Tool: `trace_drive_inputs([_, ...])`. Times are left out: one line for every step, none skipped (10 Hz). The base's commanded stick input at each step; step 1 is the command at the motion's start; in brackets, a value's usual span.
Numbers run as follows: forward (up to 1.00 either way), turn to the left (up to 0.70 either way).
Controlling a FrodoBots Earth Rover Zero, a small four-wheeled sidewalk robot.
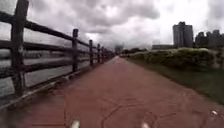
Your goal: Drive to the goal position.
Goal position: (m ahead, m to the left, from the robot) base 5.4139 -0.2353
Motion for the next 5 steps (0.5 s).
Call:
trace_drive_inputs([1.00, 0.00])
trace_drive_inputs([1.00, 0.00])
trace_drive_inputs([1.00, 0.00])
trace_drive_inputs([1.00, 0.00])
trace_drive_inputs([1.00, 0.00])
